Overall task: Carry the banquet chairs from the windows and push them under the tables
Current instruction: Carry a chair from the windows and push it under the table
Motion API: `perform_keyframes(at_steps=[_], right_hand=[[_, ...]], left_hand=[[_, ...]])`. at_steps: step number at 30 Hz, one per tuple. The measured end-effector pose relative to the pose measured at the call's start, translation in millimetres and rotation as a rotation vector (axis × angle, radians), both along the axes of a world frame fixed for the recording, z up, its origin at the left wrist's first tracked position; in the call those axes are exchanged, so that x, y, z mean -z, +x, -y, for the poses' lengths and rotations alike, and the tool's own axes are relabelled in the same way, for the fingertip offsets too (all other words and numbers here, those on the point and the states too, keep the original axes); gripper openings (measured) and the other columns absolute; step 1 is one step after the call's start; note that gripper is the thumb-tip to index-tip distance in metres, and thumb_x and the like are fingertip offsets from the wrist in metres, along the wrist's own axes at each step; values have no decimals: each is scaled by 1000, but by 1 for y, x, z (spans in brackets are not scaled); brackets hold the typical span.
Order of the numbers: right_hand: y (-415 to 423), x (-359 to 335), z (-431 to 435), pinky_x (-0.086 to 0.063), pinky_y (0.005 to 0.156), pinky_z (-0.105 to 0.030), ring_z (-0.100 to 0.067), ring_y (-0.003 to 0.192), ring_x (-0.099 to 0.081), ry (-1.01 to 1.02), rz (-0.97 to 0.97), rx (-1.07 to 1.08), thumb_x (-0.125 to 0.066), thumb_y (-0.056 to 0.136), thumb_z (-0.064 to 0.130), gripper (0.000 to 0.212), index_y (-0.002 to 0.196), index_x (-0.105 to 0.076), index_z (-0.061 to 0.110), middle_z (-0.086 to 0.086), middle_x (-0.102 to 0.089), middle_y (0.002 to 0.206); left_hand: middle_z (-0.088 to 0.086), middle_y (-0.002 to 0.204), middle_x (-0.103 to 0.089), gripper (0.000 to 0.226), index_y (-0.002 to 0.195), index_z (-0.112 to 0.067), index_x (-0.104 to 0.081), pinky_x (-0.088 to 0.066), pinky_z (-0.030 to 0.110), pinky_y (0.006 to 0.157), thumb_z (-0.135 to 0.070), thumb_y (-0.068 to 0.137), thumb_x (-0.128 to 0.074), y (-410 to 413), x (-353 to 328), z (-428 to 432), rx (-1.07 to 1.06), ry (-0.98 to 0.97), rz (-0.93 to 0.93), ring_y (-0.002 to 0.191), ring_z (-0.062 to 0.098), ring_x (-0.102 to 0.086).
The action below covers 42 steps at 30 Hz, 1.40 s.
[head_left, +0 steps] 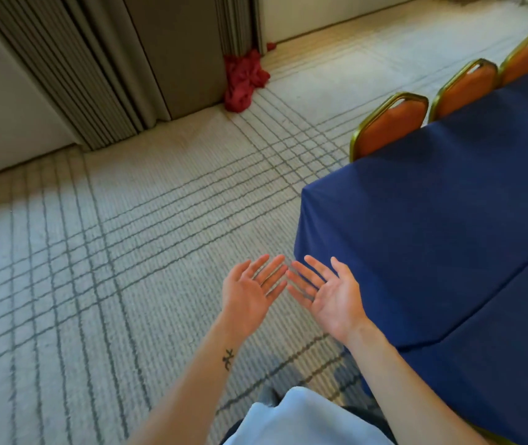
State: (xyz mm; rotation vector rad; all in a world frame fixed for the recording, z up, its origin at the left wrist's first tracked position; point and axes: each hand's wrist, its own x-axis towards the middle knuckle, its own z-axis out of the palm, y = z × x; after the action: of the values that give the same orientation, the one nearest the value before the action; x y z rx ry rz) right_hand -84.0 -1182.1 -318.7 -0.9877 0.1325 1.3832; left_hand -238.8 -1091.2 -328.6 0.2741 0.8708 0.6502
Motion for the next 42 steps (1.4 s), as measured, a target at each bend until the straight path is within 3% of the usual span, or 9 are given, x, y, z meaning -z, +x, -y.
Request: perform_keyframes(at_steps=[6, 30, 33, 42], right_hand=[[15, -15, -84, -38, 116, -57, -39, 125, -62, 29, 4, -9, -45, 104, 43, 54, 142, -53, 6, -20, -65, 135], [208, 2, -504, -41, 114, -53, -36, 128, -61, 47, 4, -133, -37, 106, 41, 54, 145, -50, 6, -19, -64, 136], [218, 11, -564, -45, 110, -51, -36, 128, -61, 34, 9, -124, -36, 106, 40, 53, 144, -51, 6, -20, -65, 134], [255, 3, -750, -48, 106, -51, -34, 118, -63, 59, 60, 21, -36, 106, 38, 50, 141, -52, 7, -17, -65, 135]], left_hand=[[20, 137, -64, 51, 145, -5, -47, -35, 54, 119, -33, 105, -35, 6, -8, -82, -41, 1, 49, 128, 38, -61], [18, 140, -63, 76, 145, -12, -53, -32, 54, 119, -64, 104, -17, 194, -10, -458, -154, -14, -9, 133, 37, -56], [19, 139, -63, 78, 144, -11, -54, -33, 53, 119, -66, 103, -17, 208, 1, -524, -112, -26, 15, 137, 39, -52], [19, 138, -64, 80, 146, -13, -51, -43, 50, 103, -66, 103, -11, 257, -2, -747, 95, 37, 46, 119, 36, -58]])
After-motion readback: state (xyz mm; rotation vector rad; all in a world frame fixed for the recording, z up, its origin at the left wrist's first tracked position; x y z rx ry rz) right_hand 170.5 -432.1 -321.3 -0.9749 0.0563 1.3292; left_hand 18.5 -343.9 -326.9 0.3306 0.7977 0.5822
